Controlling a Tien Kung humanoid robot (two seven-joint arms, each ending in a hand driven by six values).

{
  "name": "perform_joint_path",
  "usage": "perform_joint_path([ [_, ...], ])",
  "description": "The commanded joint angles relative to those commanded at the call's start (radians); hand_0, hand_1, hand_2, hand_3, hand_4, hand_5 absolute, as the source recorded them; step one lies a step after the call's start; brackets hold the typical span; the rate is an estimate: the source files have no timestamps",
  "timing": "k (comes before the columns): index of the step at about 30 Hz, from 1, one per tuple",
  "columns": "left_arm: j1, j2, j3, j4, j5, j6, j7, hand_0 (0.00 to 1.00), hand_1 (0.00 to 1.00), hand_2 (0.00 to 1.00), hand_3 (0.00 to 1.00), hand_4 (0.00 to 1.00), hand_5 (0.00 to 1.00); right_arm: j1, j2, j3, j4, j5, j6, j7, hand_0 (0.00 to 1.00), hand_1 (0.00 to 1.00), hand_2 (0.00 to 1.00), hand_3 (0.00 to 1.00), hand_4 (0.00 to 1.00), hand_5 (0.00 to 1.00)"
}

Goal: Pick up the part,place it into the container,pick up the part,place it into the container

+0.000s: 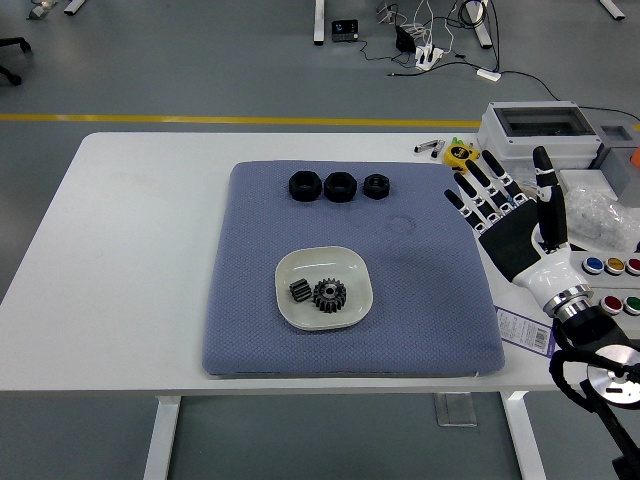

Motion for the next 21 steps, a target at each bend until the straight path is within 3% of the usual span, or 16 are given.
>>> perform_joint_path([
  [8, 0.002, 0.0, 0.003, 0.0, 0.004, -0.001, 0.002, 0.74, 0.672, 0.722, 0.632, 0.708, 0.816, -0.019, -0.001, 0.023, 0.008, -0.125, 0.0, 0.016, 0.929, 0.851, 0.872, 0.864, 0.998, 0.689],
  [21, -0.004, 0.0, 0.005, 0.0, -0.015, -0.004, -0.006, 0.74, 0.673, 0.721, 0.631, 0.707, 0.816, -0.017, 0.0, 0.037, 0.013, -0.135, -0.013, 0.032, 0.931, 0.851, 0.873, 0.865, 0.998, 0.705],
])
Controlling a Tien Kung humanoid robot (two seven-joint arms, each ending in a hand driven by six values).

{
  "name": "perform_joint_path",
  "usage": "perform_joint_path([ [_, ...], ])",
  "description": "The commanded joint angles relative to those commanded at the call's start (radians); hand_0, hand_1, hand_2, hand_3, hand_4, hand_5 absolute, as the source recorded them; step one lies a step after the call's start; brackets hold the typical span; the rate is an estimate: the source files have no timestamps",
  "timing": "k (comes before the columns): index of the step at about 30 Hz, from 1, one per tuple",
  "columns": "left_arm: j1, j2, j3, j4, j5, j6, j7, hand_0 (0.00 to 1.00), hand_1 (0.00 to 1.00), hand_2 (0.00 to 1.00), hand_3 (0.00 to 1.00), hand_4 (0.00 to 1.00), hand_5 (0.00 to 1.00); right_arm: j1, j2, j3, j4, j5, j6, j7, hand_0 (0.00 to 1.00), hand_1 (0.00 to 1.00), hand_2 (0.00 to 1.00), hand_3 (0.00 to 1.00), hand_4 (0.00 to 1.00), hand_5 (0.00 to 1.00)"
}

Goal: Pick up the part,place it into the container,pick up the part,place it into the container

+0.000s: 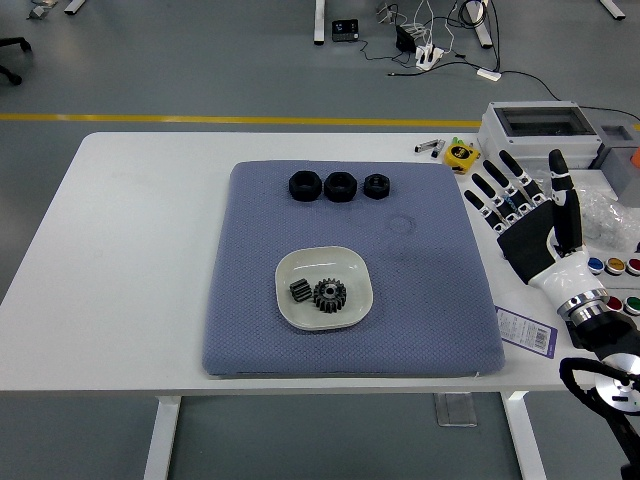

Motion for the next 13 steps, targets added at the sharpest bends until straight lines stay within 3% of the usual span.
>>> perform_joint_path([
  [13, 0.0, 0.0, 0.013, 0.0, -0.008, 0.001, 0.002, 0.74, 0.672, 0.722, 0.63, 0.703, 0.813, 0.012, 0.008, -0.007, 0.006, 0.0, -0.003, 0.005, 0.932, 0.849, 0.872, 0.863, 0.998, 0.738],
])
